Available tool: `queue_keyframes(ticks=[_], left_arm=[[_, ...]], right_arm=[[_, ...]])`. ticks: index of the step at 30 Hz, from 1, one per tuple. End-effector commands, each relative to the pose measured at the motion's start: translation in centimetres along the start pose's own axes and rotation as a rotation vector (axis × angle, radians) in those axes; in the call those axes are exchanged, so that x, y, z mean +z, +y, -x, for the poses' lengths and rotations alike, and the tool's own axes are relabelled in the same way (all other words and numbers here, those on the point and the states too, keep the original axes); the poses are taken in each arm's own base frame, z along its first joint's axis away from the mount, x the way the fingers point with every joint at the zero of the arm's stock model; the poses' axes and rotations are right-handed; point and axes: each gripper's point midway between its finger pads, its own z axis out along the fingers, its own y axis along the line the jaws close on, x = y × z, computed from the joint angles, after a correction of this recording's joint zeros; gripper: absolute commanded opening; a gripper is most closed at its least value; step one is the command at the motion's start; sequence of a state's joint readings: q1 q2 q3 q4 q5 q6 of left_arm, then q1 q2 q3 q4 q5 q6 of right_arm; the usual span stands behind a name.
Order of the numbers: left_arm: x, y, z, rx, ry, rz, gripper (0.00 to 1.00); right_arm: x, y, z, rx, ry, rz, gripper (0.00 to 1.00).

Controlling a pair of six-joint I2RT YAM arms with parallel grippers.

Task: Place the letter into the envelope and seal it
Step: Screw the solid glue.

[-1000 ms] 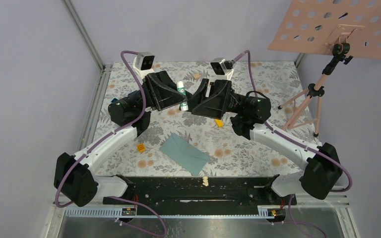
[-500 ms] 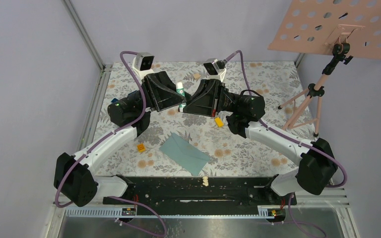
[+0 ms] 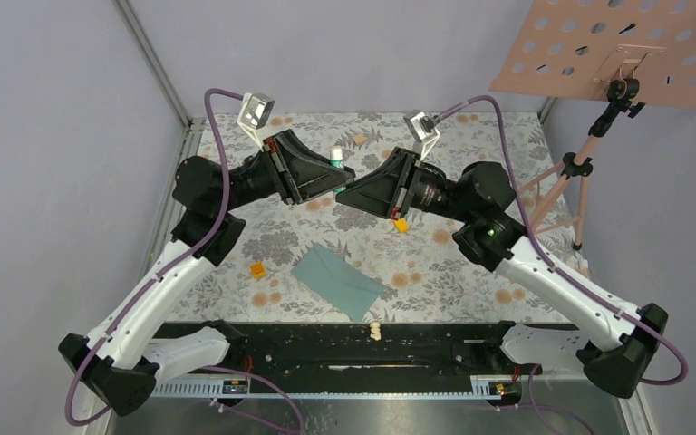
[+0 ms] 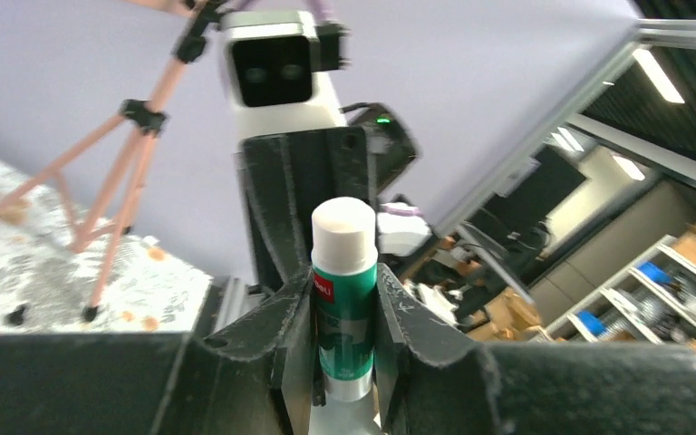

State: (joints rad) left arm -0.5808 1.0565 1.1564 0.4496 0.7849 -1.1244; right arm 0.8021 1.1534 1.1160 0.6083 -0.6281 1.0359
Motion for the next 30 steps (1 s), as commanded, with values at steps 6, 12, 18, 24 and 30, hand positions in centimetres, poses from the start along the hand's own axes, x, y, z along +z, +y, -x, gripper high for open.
queue_keyframes(ticks=[6,12,18,24,30], left_arm=[[-0.2,7.7,-2.1,0.054,0.009,0.406,0.0],[-0.4,8.6,-2.8,0.06,0.016,0.458,0.0],[-1.1,8.8,-2.3,0.106,0.0,0.504,0.0],[-1.0,8.5,-2.2,0.121,0.022,0.5,0.0],[-0.5,7.2,-2.5,0.113,0.052,0.42,0.0]], right_arm=[[-0.9,-4.4,-1.1,-0.279,0.044,-0.522,0.09],[-2.3,-6.4,0.1,-0.361,0.032,-0.749,0.08],[-3.1,-6.6,-0.3,-0.357,0.02,-0.755,0.08],[-5.2,-6.4,0.1,-0.379,-0.02,-0.79,0.07],[-7.9,-6.3,1.0,-0.432,-0.047,-0.864,0.07]])
